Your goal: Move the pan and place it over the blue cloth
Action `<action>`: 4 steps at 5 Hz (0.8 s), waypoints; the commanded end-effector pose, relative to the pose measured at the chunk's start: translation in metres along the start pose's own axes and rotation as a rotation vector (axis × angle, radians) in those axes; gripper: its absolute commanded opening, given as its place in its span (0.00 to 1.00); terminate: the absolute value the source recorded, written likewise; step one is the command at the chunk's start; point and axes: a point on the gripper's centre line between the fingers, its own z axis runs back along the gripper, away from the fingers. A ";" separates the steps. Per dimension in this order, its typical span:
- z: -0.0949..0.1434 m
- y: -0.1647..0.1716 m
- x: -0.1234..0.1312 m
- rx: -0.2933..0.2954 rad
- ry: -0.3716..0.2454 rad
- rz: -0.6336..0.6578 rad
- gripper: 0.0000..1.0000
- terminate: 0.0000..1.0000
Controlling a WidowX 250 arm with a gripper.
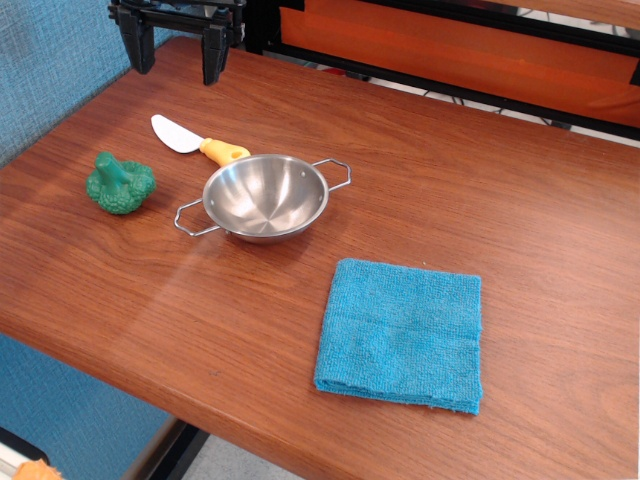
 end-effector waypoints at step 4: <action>-0.005 -0.031 -0.034 -0.042 -0.045 -0.187 1.00 0.00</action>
